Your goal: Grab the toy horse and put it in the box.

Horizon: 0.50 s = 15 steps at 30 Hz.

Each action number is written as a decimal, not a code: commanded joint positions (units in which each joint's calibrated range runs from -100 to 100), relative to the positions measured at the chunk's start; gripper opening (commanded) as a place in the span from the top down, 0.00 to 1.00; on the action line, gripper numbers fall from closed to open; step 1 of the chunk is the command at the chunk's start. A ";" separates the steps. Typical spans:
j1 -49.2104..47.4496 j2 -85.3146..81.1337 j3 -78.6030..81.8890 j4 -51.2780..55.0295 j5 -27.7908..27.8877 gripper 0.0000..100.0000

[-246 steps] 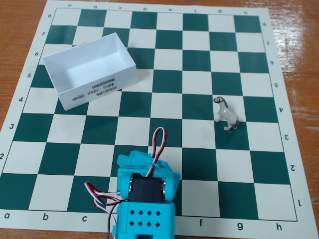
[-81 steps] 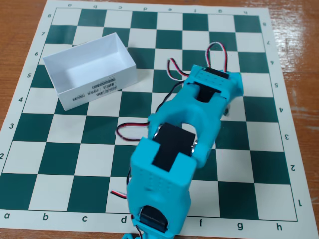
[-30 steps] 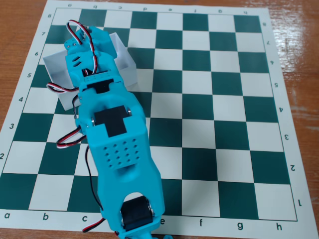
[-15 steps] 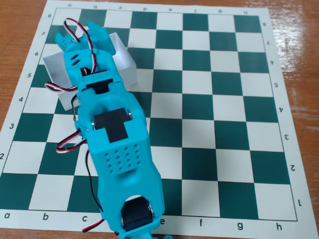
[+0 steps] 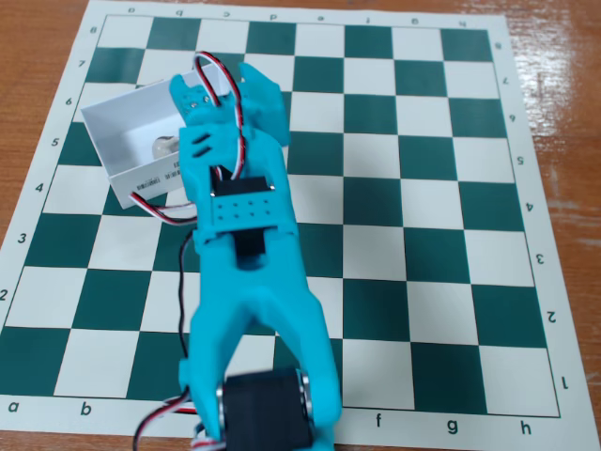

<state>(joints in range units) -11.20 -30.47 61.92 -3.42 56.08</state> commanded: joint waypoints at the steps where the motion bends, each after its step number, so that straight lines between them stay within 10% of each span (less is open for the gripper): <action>1: 3.70 -12.98 6.49 5.66 -1.40 0.74; 15: 10.35 -52.10 34.44 30.57 -6.33 0.73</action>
<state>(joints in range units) -2.02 -76.85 93.29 24.08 50.25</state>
